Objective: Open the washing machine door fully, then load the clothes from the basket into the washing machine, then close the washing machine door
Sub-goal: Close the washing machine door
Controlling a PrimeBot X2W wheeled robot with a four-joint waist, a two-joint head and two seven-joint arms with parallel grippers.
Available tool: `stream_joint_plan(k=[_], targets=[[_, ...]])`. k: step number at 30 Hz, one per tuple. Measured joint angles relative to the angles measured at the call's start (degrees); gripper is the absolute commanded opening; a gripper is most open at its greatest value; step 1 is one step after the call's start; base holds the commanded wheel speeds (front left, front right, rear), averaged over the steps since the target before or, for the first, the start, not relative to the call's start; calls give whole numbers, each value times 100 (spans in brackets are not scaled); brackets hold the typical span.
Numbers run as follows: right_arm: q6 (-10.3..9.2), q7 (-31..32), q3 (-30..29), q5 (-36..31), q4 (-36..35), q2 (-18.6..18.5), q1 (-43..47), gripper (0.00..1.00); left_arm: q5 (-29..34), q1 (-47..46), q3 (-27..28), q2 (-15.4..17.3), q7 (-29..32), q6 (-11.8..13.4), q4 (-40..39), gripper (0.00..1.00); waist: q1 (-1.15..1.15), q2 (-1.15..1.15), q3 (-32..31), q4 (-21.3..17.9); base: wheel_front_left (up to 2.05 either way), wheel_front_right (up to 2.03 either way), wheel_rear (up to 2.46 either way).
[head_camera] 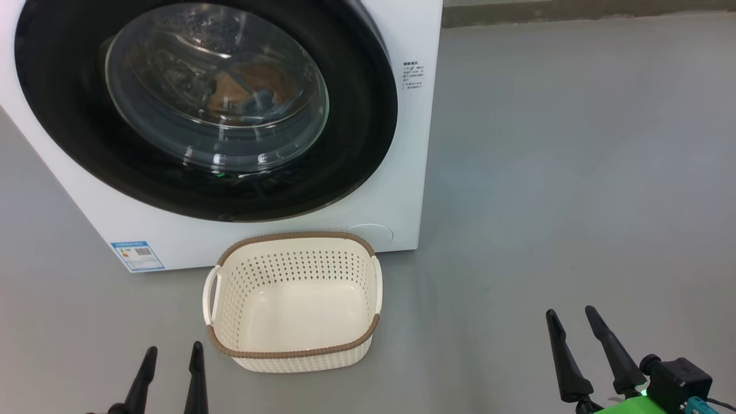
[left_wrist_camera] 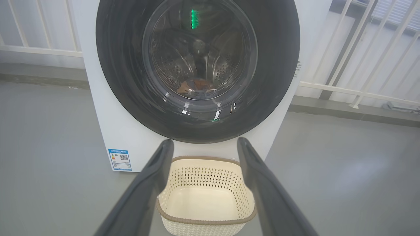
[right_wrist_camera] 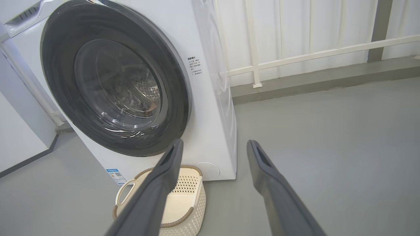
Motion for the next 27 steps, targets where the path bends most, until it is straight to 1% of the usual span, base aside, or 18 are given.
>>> stream_joint_plan(k=[6, 24, 27], targets=[[0, 1, -213, -85, -159, 54, 119, 100, 43, 40, 42, 2, 0, 0, 3, 100, 0, 0, -35, 26, 0, 0, 0], [0, 5, -442, -58, -291, 105, 119, 100, 116, 73, 212, 2, 0, 0, 3, 100, 0, 0, -65, 42, 0, 0, 0], [0, 5, -541, -175, -324, 110, 119, 100, 120, 74, 200, 2, 0, 0, 3, 100, 0, 0, -62, 52, 0, 0, 0]])
